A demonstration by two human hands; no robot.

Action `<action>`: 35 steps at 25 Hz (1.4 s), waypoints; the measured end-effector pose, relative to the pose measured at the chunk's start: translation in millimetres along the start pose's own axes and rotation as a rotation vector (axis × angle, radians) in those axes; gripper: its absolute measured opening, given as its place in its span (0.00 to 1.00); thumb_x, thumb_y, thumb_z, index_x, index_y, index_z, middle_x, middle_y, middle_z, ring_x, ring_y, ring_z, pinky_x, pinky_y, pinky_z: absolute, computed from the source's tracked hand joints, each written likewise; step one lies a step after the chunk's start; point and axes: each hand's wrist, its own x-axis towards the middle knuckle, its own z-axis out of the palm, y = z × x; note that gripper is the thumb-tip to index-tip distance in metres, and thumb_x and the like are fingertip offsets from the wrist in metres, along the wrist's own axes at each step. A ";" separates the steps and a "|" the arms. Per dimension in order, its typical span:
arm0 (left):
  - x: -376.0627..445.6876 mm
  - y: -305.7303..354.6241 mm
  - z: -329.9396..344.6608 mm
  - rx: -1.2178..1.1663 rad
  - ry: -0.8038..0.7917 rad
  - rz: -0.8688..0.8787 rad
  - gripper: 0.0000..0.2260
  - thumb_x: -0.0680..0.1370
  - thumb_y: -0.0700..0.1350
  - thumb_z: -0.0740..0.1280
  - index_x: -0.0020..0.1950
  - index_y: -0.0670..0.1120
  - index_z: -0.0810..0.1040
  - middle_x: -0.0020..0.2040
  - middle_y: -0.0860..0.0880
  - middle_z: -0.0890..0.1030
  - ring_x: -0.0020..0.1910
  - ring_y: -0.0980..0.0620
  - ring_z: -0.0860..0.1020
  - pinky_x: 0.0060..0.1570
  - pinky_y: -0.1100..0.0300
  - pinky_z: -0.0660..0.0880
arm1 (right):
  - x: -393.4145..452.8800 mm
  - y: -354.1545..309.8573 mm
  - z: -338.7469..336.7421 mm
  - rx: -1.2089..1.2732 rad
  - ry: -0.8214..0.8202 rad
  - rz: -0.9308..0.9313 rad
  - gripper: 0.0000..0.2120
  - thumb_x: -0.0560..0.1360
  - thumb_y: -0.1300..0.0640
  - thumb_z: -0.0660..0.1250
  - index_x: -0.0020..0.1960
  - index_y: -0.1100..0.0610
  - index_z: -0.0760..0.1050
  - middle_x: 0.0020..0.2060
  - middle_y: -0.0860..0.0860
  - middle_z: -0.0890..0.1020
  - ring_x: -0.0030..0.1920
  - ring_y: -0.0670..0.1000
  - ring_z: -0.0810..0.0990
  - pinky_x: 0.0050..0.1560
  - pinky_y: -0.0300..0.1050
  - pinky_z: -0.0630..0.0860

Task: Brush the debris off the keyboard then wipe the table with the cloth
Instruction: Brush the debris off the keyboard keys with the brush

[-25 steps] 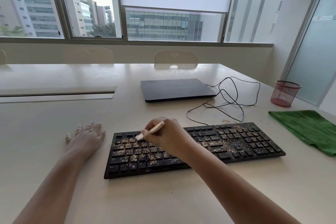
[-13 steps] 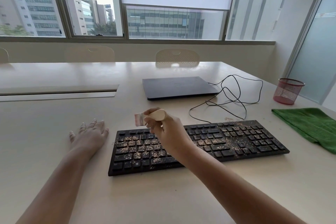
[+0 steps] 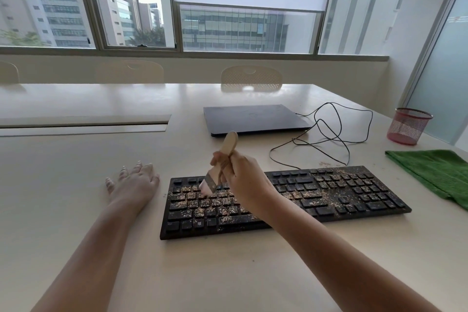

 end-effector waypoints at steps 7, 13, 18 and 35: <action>2.2 -1.7 0.0 -0.007 -0.005 -0.003 0.23 0.82 0.55 0.49 0.77 0.52 0.54 0.78 0.53 0.51 0.77 0.46 0.48 0.72 0.41 0.45 | 0.7 -4.9 7.6 -0.050 0.002 -0.047 0.15 0.81 0.53 0.55 0.60 0.60 0.74 0.51 0.54 0.82 0.46 0.50 0.82 0.48 0.43 0.79; 1.1 -1.7 -0.4 -0.001 -0.007 -0.001 0.23 0.82 0.55 0.48 0.77 0.52 0.55 0.78 0.52 0.51 0.77 0.46 0.48 0.72 0.40 0.45 | 3.0 -17.4 13.8 -0.099 0.018 -0.064 0.16 0.81 0.51 0.55 0.56 0.61 0.74 0.44 0.55 0.83 0.37 0.49 0.78 0.36 0.39 0.73; -1.9 2.6 -0.9 0.004 0.018 -0.007 0.22 0.82 0.54 0.49 0.76 0.52 0.57 0.78 0.52 0.52 0.77 0.45 0.49 0.72 0.40 0.46 | 12.5 -23.6 19.8 -0.094 0.084 -0.011 0.17 0.81 0.50 0.51 0.57 0.60 0.72 0.44 0.56 0.82 0.37 0.50 0.79 0.38 0.41 0.74; -0.6 0.5 -0.8 0.002 0.015 -0.005 0.23 0.82 0.55 0.49 0.76 0.52 0.56 0.78 0.51 0.53 0.77 0.45 0.49 0.72 0.40 0.46 | 7.4 -19.5 21.3 -0.013 -0.019 0.016 0.15 0.81 0.51 0.56 0.59 0.58 0.75 0.43 0.57 0.83 0.40 0.55 0.82 0.44 0.54 0.79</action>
